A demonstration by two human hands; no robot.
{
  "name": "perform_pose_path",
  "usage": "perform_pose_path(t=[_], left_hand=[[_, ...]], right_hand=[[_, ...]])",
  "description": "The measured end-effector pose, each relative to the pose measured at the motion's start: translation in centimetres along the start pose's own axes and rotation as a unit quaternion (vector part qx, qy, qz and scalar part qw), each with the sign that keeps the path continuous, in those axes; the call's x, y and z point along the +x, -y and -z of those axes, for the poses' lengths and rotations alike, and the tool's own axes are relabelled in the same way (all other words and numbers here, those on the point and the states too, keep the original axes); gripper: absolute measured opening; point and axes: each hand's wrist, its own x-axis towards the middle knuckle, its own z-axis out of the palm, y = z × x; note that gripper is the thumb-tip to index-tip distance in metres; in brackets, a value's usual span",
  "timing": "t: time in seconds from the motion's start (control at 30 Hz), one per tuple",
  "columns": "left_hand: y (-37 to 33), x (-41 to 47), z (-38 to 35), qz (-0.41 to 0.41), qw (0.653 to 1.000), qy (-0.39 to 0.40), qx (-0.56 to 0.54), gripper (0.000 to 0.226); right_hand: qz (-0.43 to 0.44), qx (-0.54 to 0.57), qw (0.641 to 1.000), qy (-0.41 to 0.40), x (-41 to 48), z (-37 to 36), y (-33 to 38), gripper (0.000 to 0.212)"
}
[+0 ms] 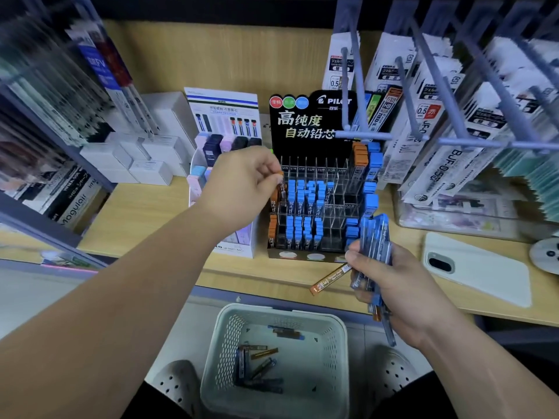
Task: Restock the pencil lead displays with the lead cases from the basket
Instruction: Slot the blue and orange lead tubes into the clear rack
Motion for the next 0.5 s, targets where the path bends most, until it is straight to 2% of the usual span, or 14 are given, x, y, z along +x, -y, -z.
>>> perform_pose_path(t=[0.23, 0.5], left_hand=[[0.8, 1.1, -0.7, -0.04, 0.994, -0.031, 0.094, 0.003], [1.4, 1.4, -1.6, -0.036, 0.994, -0.029, 0.097, 0.002]], right_hand=[[0.004, 0.022, 1.0, 0.005, 0.1, 0.1, -0.1, 0.007], [0.004, 0.034, 0.999, 0.005, 0.2, 0.1, -0.2, 0.008]])
